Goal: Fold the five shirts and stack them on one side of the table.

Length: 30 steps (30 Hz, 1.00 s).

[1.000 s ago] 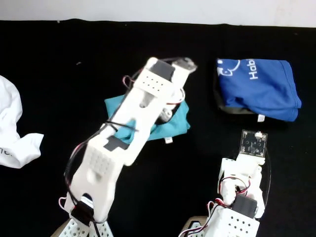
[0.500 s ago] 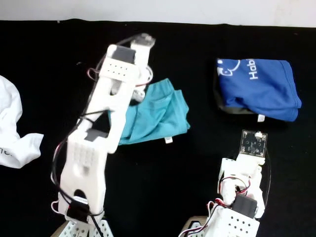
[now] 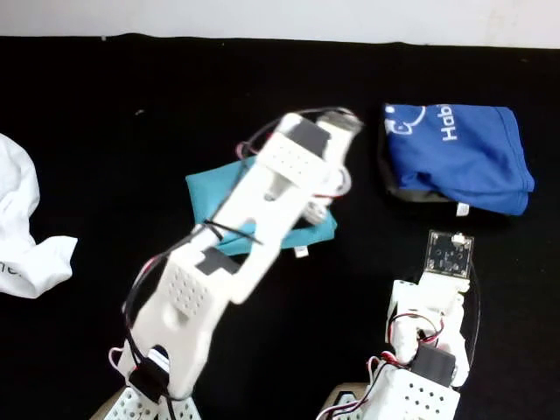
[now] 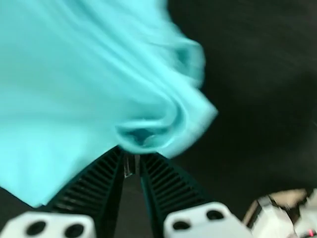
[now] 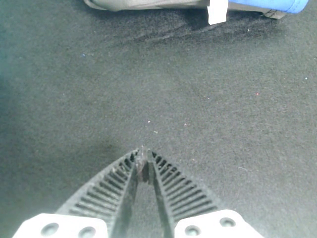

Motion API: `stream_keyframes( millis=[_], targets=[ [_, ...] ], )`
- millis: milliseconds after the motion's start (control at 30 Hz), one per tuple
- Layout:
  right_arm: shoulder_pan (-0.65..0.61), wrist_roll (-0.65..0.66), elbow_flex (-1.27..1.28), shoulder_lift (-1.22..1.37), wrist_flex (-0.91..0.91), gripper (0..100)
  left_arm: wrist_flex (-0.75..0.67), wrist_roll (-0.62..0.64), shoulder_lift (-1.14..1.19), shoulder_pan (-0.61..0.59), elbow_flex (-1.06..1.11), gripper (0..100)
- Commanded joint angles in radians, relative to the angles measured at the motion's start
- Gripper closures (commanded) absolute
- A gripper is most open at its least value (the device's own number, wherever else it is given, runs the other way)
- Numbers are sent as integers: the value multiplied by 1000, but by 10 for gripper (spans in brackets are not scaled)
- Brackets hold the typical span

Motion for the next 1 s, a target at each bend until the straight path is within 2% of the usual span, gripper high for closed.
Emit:
stream_keyframes(
  millis=[0, 200, 367, 500, 767, 867, 967],
  targets=[
    [8, -2, 127, -8, -4, 989, 34, 9, -125, 39, -7, 991],
    [8, -2, 127, -8, -4, 989, -9, 5, -260, -51, 1, 991],
    [8, -2, 127, -8, -4, 989, -109, 8, -157, -140, 85, 991],
    [8, -2, 127, -8, -4, 989, -92, 11, -53, -82, 99, 991],
    [8, -2, 127, -8, -4, 989, -9, 11, -79, 97, 97, 991],
    [8, -2, 127, -8, -4, 989, -17, 11, -105, 91, 87, 991],
    [8, -2, 127, -8, -4, 989, -18, 8, -147, 21, 15, 991]
  ],
)
